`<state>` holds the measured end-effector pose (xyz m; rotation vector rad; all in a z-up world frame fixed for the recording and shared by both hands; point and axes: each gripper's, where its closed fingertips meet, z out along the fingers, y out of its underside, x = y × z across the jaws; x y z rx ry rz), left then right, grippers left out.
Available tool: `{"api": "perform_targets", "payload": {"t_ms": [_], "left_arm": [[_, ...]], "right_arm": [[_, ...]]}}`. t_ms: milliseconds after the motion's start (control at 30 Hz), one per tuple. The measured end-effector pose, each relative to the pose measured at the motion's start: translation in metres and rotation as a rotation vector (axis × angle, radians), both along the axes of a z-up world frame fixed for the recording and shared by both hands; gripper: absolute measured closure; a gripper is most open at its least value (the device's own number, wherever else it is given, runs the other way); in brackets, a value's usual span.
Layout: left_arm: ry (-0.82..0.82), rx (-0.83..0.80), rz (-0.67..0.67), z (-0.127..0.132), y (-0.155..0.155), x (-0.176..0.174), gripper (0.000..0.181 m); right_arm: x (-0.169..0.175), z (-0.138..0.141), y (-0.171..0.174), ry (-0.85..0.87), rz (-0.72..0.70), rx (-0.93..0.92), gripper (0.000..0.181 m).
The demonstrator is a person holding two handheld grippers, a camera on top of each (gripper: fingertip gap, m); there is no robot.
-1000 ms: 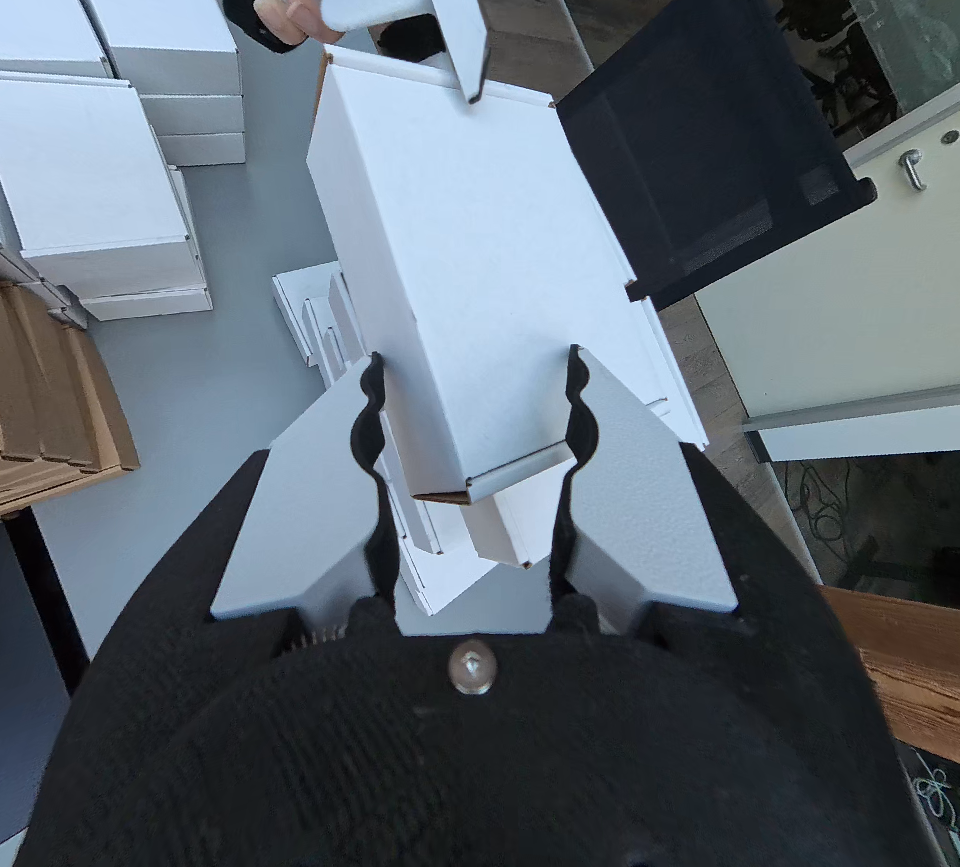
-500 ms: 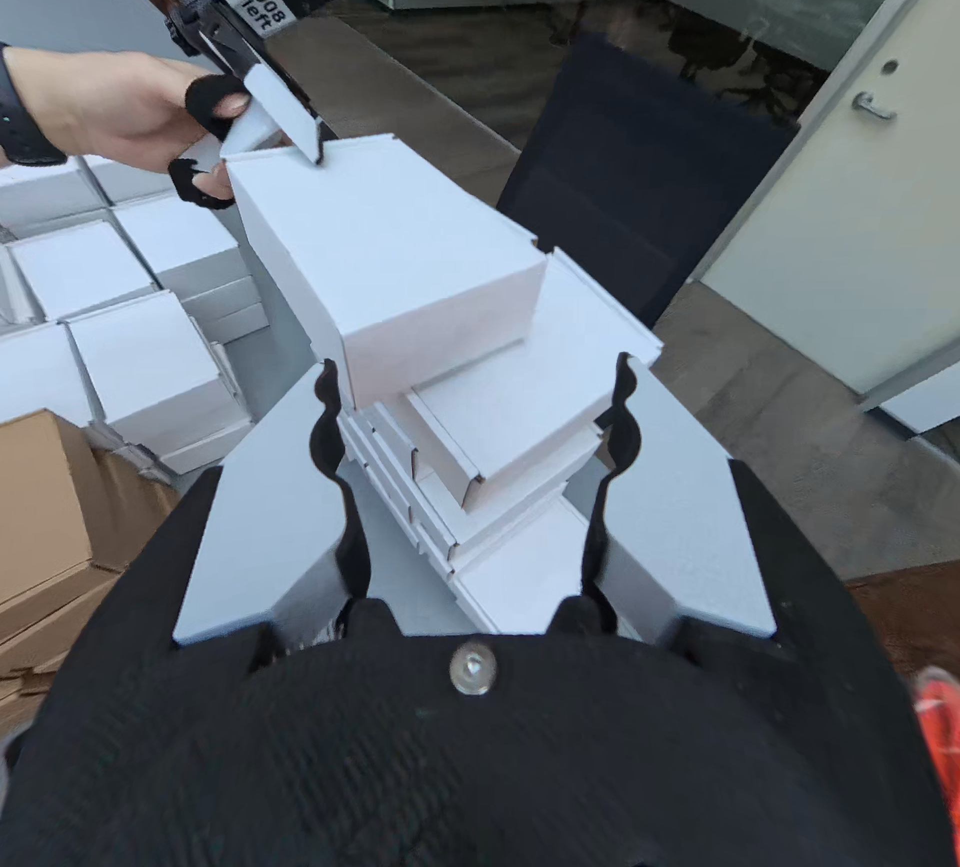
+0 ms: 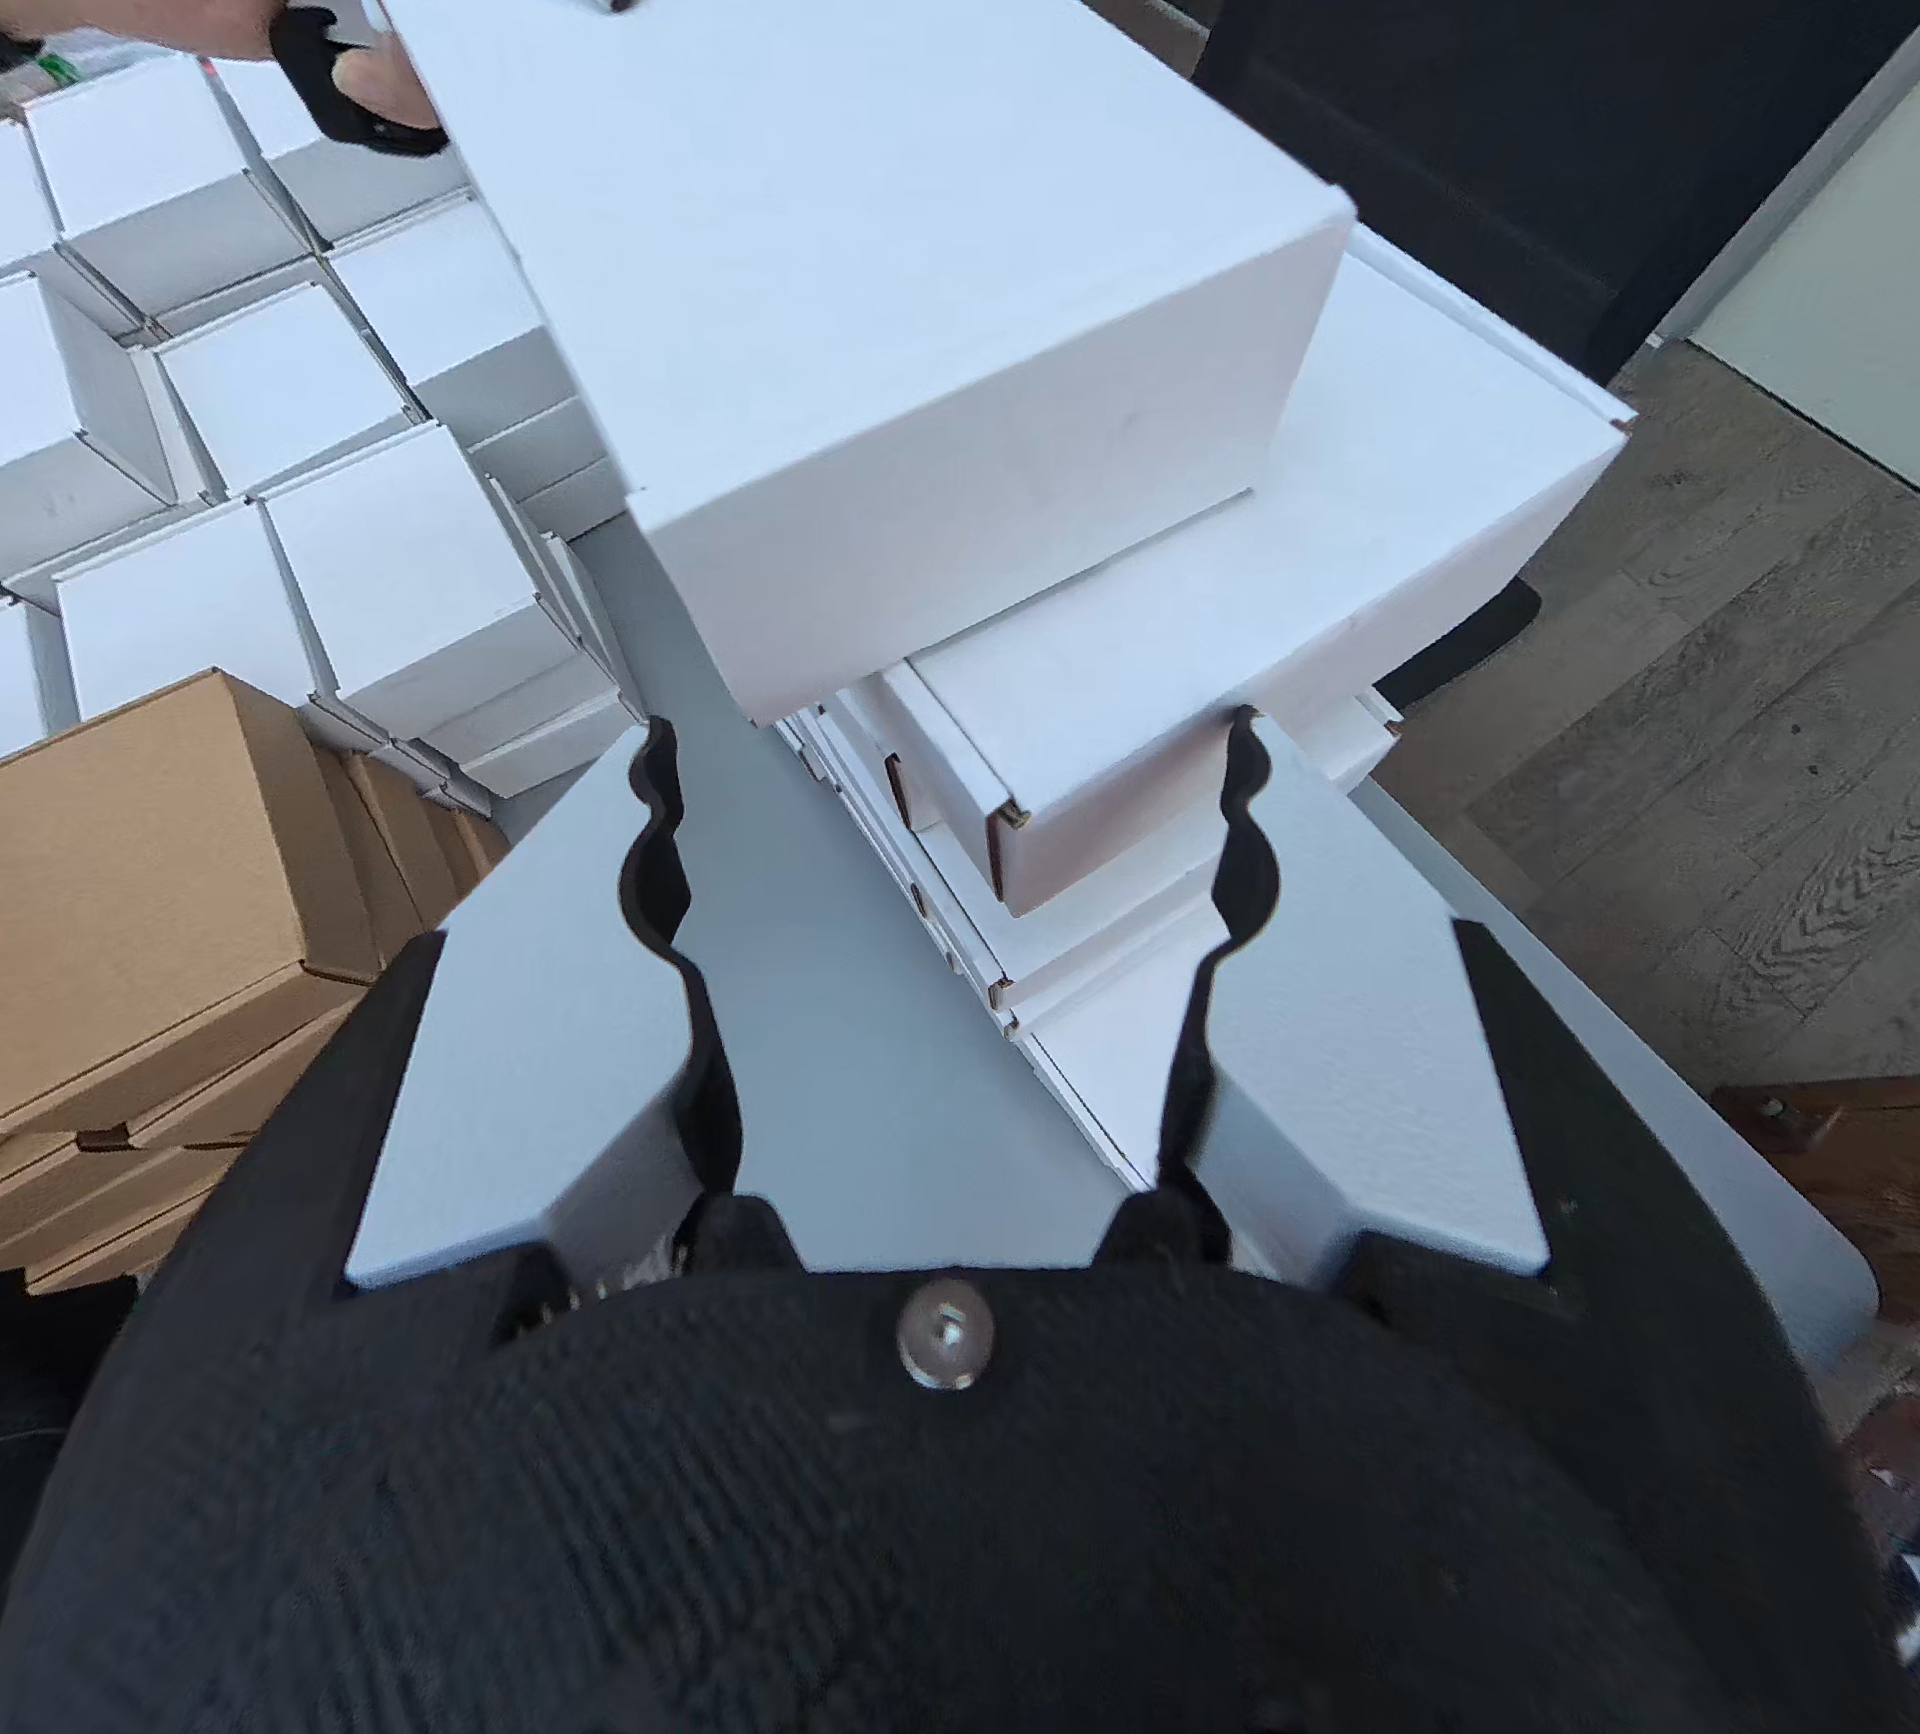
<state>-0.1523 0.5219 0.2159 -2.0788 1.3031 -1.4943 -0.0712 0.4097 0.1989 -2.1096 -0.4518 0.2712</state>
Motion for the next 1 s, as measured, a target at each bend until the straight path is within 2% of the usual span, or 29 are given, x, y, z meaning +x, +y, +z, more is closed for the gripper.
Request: {"api": "perform_targets", "payload": {"t_ms": [133,233,367,433,600,1000], "left_arm": [[0.010,0.005,0.031,0.000,0.000,0.004,0.047],[0.012,-0.005,0.049,0.000,0.002,0.005,0.047],[0.014,-0.004,0.067,-0.001,0.003,0.006,0.046],[0.019,-0.011,0.088,-0.002,0.005,0.006,0.046],[0.009,-0.024,0.136,-0.002,0.008,0.008,0.047],[-0.053,-0.062,0.137,0.001,0.009,0.002,0.052]], "right_arm": [[0.000,-0.001,0.003,-0.009,-0.039,-0.004,0.073],[-0.002,0.005,0.006,0.095,-0.083,-0.018,0.071],[0.006,0.012,0.012,0.229,-0.170,-0.033,0.088],[0.012,0.015,0.015,0.279,-0.214,-0.025,0.102],[0.018,0.015,0.018,0.341,-0.262,-0.014,0.111],[0.023,0.015,0.019,0.363,-0.280,0.009,0.107]]}}
